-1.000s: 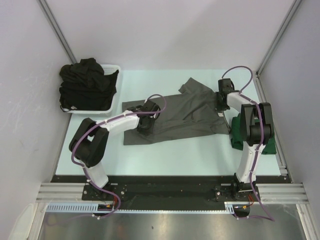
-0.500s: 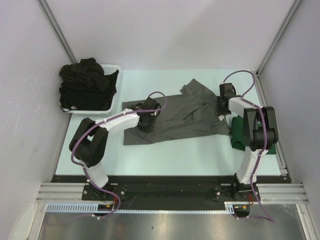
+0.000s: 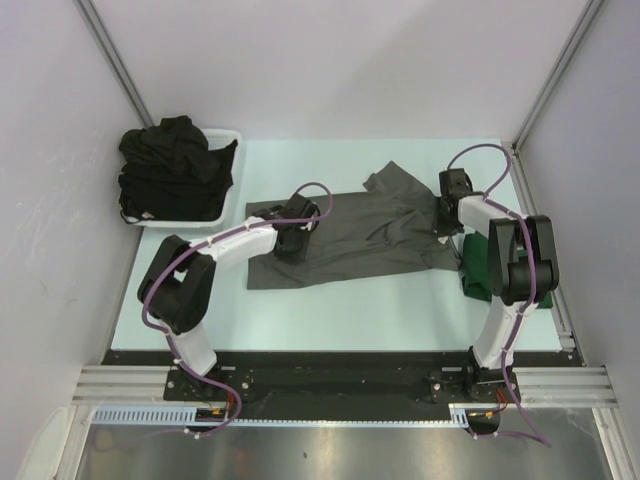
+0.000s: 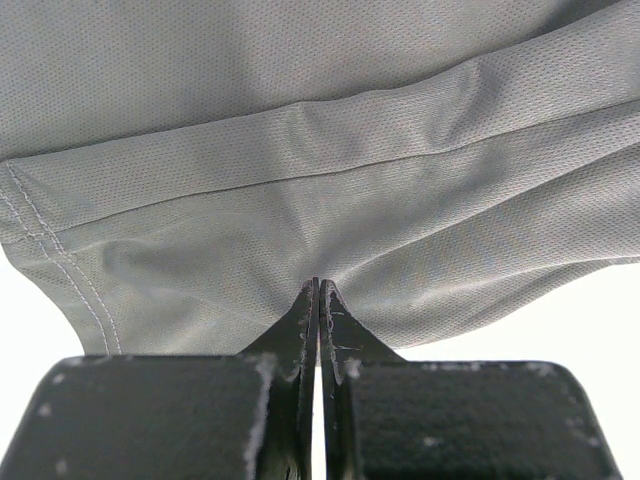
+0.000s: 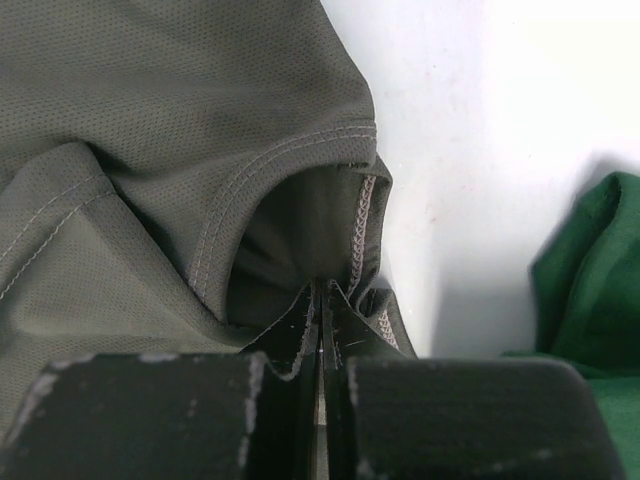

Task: Fold and stack the t-shirts
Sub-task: Fold the flattened tshirt in 1/3 of the way

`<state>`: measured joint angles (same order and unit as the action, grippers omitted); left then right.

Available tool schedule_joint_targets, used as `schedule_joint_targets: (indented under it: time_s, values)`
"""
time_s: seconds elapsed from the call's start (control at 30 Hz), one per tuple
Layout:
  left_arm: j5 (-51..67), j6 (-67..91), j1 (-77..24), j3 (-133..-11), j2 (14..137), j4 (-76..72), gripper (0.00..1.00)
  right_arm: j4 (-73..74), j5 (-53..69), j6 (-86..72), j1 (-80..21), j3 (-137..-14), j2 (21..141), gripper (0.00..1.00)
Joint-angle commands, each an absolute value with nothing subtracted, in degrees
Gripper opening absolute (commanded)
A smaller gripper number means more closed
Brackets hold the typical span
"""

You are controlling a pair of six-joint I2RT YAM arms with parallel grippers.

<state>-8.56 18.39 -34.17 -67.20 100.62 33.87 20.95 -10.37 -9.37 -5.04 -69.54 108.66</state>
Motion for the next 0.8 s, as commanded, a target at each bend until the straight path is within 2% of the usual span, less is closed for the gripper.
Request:
schedule_joint_targets:
  time_s: [0.0,0.1,0.13,0.17,0.27,0.4,0.53,0.6,0.77]
  values:
    - [-7.3,17.3,-33.8,-67.6,99.3,32.8,0.0,27.0,-13.1,-8.7,-4.7,-75.2,112.8,0.0]
    - [-7.3,17.3,-33.8,-67.4,99.0,32.9,0.0,27.4,-13.5,-9.2,-4.8,-80.1,114.1,0.03]
    - [-7.5,17.3,-33.8,-67.3,98.8,33.0,0.0,27.7,-13.5,-9.4,-4.8,-81.1,114.2,0.08]
    - [-7.4,17.3,-33.8,-67.2,98.6,33.0,0.0,27.7,-13.8,-9.4,-4.9,-81.9,114.4,0.18]
    - [-7.4,17.2,-33.8,-66.6,98.2,33.0,0.0,28.8,-14.3,-9.1,-5.2,-84.5,113.6,0.23]
    - [-7.3,17.2,-33.8,-65.9,97.9,32.7,0.0,29.6,-14.5,-9.1,-5.4,-85.1,110.6,0.24]
    - [-7.1,17.4,-33.8,-65.8,98.2,32.7,0.0,31.5,-14.6,-9.8,-5.8,-84.1,106.6,0.19]
    - [-7.1,17.4,-33.9,-65.9,98.0,32.7,0.0,32.4,-14.6,-10.5,-6.1,-82.5,105.1,0.02]
    - [-7.3,17.5,-33.8,-66.5,98.1,32.6,0.0,32.1,-14.2,-12.0,-6.4,-75.5,101.0,0.0]
